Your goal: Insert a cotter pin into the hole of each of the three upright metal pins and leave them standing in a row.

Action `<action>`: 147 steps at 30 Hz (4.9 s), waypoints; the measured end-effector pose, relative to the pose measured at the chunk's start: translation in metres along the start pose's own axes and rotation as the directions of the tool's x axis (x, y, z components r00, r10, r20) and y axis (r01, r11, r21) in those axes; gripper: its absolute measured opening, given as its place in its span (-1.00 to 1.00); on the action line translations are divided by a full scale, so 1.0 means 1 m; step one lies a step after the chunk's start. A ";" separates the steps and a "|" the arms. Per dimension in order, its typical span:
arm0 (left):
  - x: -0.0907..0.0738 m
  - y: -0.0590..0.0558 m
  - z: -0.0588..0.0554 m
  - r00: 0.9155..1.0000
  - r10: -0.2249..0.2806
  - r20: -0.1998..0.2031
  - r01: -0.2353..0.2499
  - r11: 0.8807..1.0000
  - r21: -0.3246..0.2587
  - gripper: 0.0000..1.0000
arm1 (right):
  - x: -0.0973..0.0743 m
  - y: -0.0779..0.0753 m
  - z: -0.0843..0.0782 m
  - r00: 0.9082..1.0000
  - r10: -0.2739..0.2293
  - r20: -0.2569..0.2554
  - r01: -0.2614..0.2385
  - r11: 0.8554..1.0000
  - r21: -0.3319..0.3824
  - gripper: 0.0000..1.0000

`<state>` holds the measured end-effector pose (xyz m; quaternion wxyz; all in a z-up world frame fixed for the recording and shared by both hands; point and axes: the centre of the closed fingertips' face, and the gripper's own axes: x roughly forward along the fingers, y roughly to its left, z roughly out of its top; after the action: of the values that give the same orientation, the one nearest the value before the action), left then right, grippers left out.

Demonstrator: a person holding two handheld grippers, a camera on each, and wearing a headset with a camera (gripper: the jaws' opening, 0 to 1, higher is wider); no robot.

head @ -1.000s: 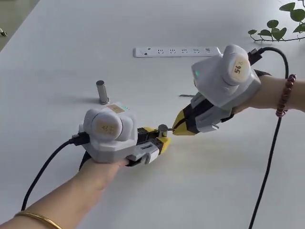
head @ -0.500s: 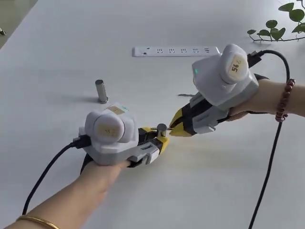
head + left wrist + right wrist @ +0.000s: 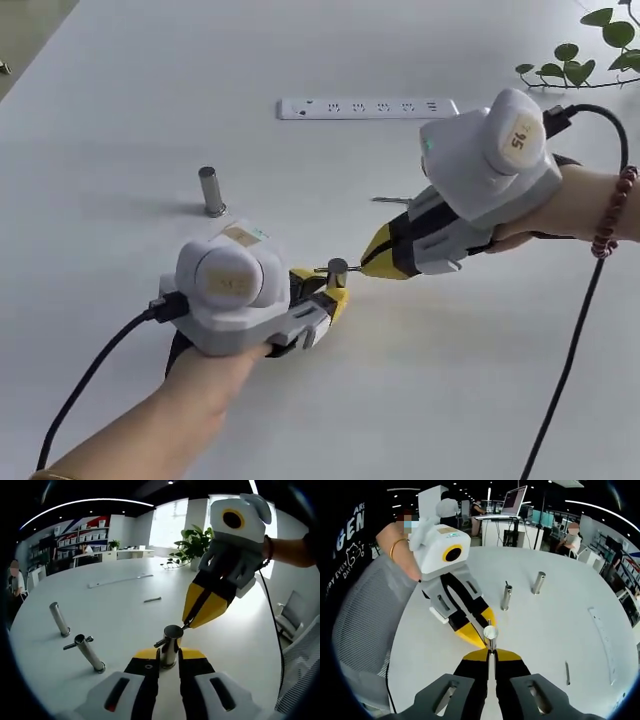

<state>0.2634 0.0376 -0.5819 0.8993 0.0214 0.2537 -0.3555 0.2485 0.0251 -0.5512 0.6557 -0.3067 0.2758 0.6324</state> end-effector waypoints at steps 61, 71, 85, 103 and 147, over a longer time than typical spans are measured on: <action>-0.042 0.012 0.001 1.000 0.000 -0.002 0.000 0.999 0.053 -0.37 | 0.026 -0.003 0.015 1.000 -0.001 0.016 0.000 1.000 0.015 -0.82; -0.058 0.015 0.000 1.000 0.002 0.004 -0.002 0.997 0.073 -0.34 | 0.026 -0.003 0.016 1.000 0.006 0.016 -0.006 1.000 0.009 -0.84; -0.070 0.021 0.005 0.999 0.019 0.031 -0.021 0.998 0.056 -0.31 | 0.029 -0.015 0.021 1.000 -0.004 0.000 0.004 1.000 -0.019 -0.84; -0.090 0.030 0.002 0.999 0.047 0.027 -0.048 0.998 0.045 -0.26 | 0.037 -0.035 0.030 0.999 0.007 0.031 -0.007 1.000 0.009 -0.84; -0.104 0.020 -0.001 0.998 0.049 0.027 -0.050 0.998 0.038 0.04 | 0.030 -0.084 0.064 0.974 -0.123 0.189 0.061 0.951 0.304 -0.40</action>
<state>0.2113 0.1177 -0.5368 0.9105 0.0403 0.2347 -0.3382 0.3326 0.0915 -0.5268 0.7480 -0.1503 0.2835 0.5809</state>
